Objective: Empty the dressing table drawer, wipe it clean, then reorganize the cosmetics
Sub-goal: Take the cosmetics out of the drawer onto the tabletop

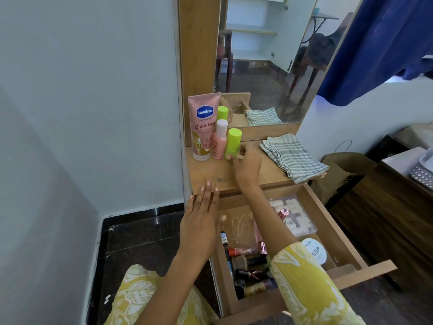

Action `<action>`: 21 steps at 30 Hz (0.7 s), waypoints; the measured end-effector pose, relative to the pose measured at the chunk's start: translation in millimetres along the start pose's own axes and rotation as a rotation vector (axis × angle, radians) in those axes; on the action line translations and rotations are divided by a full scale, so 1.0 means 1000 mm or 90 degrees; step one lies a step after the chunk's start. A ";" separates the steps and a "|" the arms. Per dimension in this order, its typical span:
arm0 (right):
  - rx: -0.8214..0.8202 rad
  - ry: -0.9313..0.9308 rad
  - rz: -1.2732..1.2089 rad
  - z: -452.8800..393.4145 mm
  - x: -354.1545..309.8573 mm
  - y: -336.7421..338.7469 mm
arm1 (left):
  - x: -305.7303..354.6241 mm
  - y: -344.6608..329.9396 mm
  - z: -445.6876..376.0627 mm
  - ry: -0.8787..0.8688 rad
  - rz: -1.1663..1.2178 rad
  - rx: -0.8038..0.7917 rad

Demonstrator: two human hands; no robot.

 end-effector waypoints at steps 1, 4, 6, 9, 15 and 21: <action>0.000 0.001 -0.001 0.006 0.001 0.004 | 0.000 0.001 0.000 -0.003 0.007 0.004; -0.017 0.054 -0.036 0.038 0.003 0.024 | -0.002 0.001 0.001 -0.001 0.023 0.007; -0.073 0.120 -0.038 0.063 0.004 0.035 | -0.002 0.002 0.001 -0.004 0.032 0.002; -0.274 0.167 0.049 0.101 0.015 0.031 | -0.002 0.004 0.001 -0.008 0.034 0.000; -0.646 0.269 0.267 0.152 0.033 -0.010 | -0.003 0.003 0.001 -0.014 0.024 -0.003; -0.645 0.434 0.382 0.159 0.027 -0.020 | -0.002 0.004 0.002 -0.016 0.041 -0.007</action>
Point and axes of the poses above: each hand's wrist, its own z-axis away from the middle knuckle, its own y-axis out of the back of the hand, x = y × z, the point moved 7 cm from there along -z, towards the middle knuckle, and after that the axes turned 8 degrees about y, right-handed, at the moved point
